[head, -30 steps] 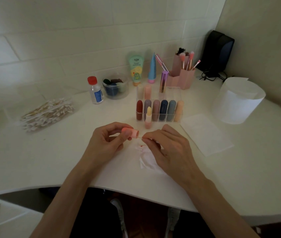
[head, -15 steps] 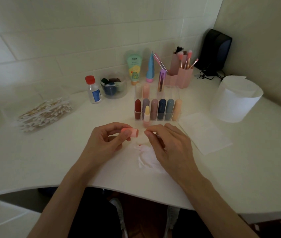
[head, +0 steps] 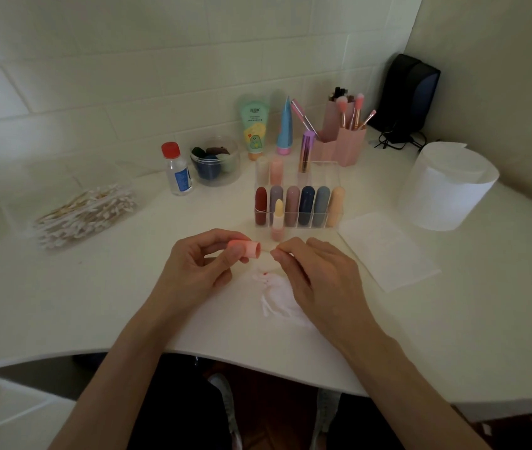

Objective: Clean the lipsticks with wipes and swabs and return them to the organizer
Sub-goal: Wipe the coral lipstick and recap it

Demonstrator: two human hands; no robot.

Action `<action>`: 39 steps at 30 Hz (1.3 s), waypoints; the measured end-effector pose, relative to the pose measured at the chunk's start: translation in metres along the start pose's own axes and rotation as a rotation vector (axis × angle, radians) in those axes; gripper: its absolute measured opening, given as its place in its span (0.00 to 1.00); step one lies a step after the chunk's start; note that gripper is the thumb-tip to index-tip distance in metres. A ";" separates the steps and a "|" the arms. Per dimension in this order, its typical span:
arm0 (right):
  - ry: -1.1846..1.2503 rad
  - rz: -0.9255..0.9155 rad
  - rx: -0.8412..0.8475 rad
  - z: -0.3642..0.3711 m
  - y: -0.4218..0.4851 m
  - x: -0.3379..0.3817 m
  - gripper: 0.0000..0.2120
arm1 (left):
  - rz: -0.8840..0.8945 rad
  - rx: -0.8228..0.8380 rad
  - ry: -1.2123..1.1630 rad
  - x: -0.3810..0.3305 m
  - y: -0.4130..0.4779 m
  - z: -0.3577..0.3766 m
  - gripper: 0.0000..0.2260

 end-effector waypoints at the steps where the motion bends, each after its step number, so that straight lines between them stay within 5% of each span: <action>1: -0.002 -0.007 0.009 0.000 0.001 0.001 0.15 | 0.000 -0.004 0.002 0.001 0.000 0.000 0.09; 8: -0.001 -0.076 0.072 -0.001 0.003 0.010 0.09 | -0.008 -0.026 -0.018 0.003 0.002 -0.001 0.08; 19: 0.077 0.081 -0.042 -0.005 0.003 0.001 0.23 | 0.022 -0.016 0.068 0.001 0.002 0.002 0.06; 24: 0.060 0.146 0.023 -0.002 0.000 -0.004 0.21 | 0.016 -0.038 0.045 0.000 0.001 0.001 0.06; 31: -0.169 0.351 -0.118 -0.029 0.002 -0.028 0.04 | -0.068 -0.080 0.005 -0.008 -0.003 0.004 0.08; 39: -0.417 0.724 -0.013 -0.052 -0.016 -0.073 0.05 | -0.098 -0.107 0.020 -0.008 -0.003 0.005 0.11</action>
Point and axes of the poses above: each hand's wrist, its own y-axis towards the middle knuckle, its own z-axis out of the palm, x = y × z, the point moved 4 cm from there along y, towards the middle knuckle, and after that the axes turned 7 degrees about -z, right-handed, at the moved point
